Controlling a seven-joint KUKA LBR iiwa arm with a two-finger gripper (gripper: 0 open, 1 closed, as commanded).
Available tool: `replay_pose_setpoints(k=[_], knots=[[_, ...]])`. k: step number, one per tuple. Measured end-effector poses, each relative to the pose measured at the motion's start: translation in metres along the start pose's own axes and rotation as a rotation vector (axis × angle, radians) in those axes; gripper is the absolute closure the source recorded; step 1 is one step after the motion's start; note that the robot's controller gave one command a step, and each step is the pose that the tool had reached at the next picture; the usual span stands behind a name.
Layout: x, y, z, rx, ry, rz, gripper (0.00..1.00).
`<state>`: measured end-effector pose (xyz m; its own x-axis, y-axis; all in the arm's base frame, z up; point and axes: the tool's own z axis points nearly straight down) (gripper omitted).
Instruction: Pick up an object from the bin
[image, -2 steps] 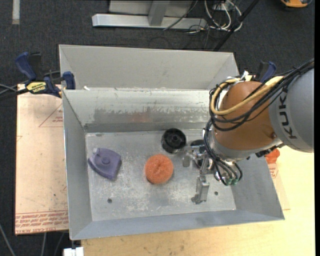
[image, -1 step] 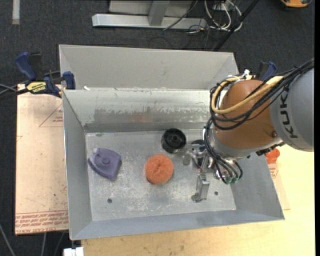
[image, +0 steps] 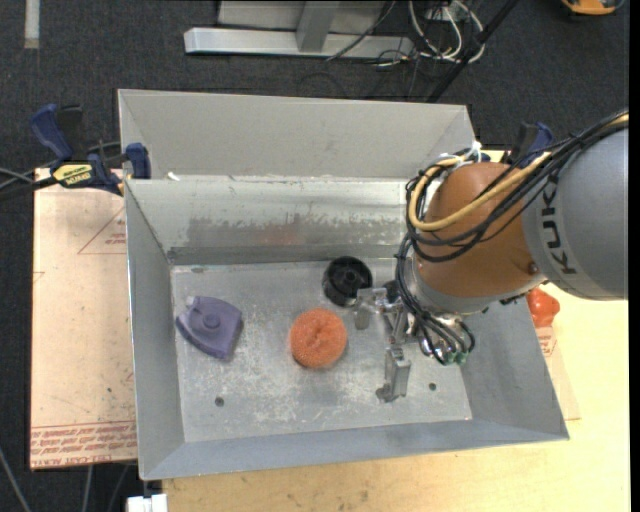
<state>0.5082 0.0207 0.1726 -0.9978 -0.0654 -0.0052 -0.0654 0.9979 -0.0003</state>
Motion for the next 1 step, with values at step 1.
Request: replay_pose_setpoints(k=[1], knots=[[-0.0066, -0.0077, 0.0319, -0.003, 0.008, -0.094, 0.0]])
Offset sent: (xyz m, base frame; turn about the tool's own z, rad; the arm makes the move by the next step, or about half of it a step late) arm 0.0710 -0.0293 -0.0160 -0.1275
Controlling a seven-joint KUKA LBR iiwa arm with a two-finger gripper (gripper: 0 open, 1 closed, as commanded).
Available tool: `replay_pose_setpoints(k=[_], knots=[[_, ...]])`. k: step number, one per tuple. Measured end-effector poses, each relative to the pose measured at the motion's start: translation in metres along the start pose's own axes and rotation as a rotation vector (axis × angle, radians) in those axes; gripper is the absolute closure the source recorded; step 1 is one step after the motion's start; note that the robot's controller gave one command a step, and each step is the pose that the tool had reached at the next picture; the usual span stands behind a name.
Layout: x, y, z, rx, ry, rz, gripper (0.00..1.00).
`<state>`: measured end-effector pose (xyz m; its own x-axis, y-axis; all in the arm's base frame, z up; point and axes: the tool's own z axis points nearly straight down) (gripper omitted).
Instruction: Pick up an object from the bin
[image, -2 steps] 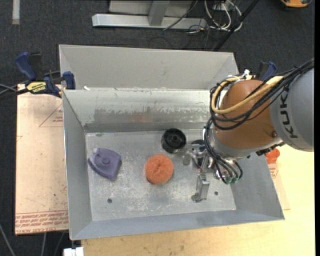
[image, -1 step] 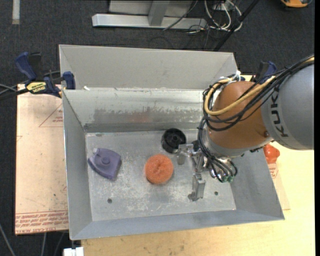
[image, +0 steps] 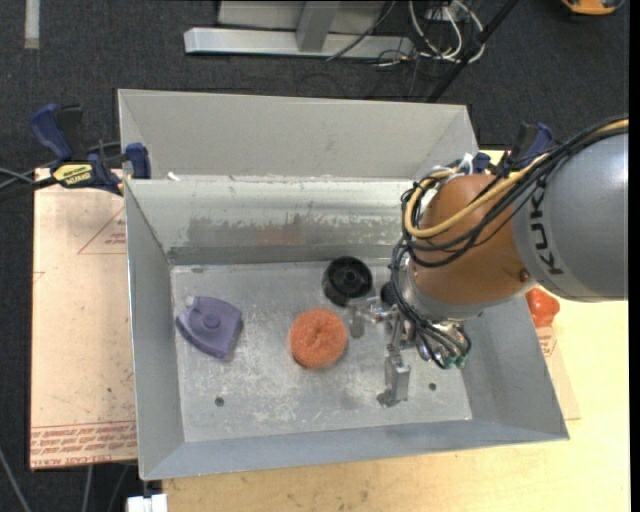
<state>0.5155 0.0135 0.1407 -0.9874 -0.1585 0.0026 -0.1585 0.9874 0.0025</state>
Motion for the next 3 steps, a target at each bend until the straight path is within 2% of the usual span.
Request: replay_pose_setpoints(k=[1, 2, 3], knots=[[-0.0615, -0.0317, -0.0165, 0.004, -0.013, -0.033, 1.0], [-0.0604, -0.0316, -0.0162, 0.003, -0.011, -0.032, 0.0], [-0.0603, -0.0316, -0.0162, 0.003, -0.011, -0.031, 0.0]])
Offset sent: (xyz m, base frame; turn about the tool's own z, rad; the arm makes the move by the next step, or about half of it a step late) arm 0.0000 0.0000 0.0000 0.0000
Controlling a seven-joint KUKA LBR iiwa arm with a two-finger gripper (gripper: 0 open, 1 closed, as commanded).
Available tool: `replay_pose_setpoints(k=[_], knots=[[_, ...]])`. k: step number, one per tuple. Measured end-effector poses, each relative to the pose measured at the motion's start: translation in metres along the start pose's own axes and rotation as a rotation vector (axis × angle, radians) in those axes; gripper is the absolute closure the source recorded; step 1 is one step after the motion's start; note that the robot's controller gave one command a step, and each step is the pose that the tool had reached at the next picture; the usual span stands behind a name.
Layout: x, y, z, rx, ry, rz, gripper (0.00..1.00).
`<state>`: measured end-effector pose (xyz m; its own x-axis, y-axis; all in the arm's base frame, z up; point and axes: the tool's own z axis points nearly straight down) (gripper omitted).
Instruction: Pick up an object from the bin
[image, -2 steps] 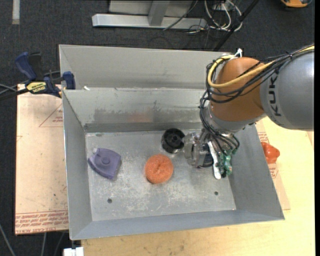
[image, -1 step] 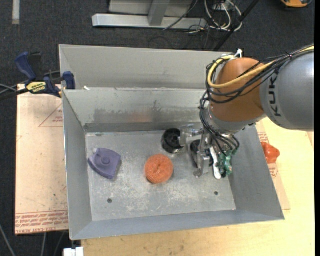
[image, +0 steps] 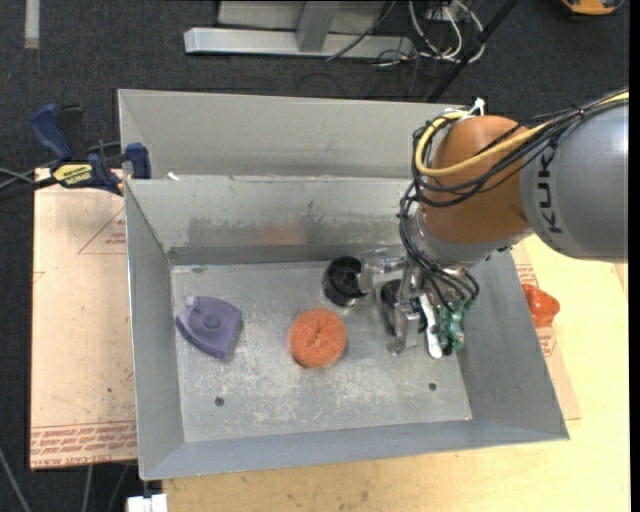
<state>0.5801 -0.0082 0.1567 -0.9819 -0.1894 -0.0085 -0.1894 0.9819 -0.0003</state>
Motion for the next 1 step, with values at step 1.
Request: replay_pose_setpoints(k=[1], knots=[[0.0102, 0.0167, 0.0056, 0.004, -0.004, -0.048, 0.0]])
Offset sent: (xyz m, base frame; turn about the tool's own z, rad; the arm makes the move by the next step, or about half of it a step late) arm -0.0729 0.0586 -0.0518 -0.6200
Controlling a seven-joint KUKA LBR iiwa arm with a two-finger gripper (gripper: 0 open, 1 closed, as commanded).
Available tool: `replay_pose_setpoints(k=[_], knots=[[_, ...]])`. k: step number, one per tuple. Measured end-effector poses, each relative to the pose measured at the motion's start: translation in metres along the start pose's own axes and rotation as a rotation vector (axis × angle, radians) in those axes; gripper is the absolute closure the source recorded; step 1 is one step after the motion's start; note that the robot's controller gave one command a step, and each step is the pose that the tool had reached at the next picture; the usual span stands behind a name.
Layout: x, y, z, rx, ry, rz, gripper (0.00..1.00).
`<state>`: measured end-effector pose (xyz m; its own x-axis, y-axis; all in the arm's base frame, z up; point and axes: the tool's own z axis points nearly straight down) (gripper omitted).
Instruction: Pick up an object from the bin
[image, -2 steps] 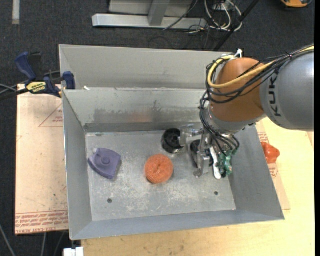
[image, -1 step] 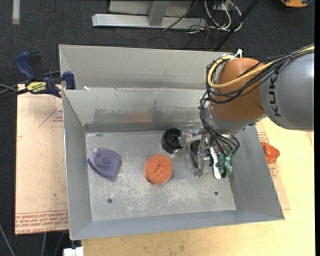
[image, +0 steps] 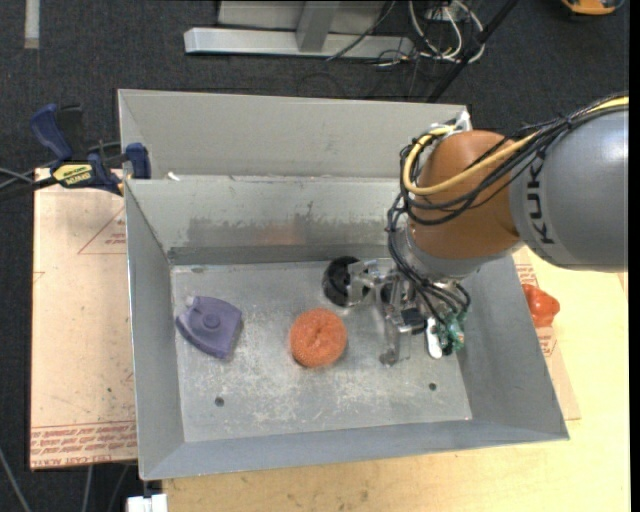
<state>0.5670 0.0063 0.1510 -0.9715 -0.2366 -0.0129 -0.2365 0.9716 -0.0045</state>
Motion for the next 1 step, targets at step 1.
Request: replay_pose_setpoints(k=[1], knots=[[0.0178, 0.0347, 0.0179, -0.007, 0.003, -0.25, 0.0]])
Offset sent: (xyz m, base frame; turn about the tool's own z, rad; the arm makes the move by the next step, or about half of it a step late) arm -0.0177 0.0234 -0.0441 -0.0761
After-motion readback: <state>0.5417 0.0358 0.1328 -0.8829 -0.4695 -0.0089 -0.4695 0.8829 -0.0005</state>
